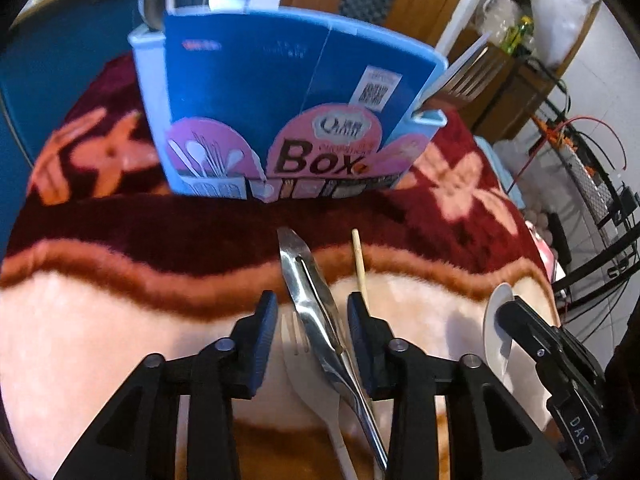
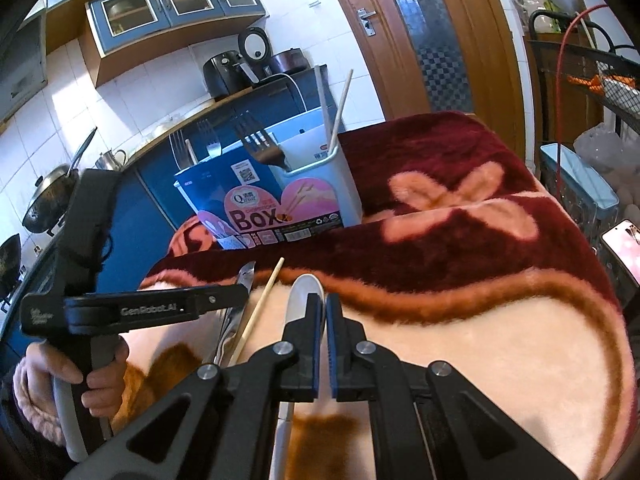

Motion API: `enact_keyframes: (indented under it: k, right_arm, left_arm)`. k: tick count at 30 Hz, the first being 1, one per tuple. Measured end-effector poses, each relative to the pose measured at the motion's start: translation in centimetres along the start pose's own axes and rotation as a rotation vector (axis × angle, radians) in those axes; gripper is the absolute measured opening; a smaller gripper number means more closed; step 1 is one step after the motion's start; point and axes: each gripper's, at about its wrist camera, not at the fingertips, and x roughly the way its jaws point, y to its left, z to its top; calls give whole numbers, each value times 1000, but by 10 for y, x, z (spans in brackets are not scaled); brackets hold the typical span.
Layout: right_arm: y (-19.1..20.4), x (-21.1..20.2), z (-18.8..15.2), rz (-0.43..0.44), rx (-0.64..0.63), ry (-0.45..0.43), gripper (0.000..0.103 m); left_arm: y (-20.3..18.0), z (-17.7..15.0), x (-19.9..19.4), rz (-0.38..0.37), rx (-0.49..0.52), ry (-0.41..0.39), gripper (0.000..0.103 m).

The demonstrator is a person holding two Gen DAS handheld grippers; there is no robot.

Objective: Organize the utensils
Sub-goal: 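Grasp the silver knife with the left tool while the right tool grasps a white spoon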

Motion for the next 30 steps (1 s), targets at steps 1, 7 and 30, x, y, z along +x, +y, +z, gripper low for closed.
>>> enact_keyframes:
  k: [1,7,30]
  right_arm:
    - [-1,0,0,1,2,-1,4]
    - [-5,1,-1,13,12,-3,4]
    - [8,-17,1,62,-19,-91,4]
  left_arm:
    - [1,2,3,-1,-8,19,31]
    - [1,11,10,5,-14,43,25]
    - [17,-11,-72,-173,-90,-322,4]
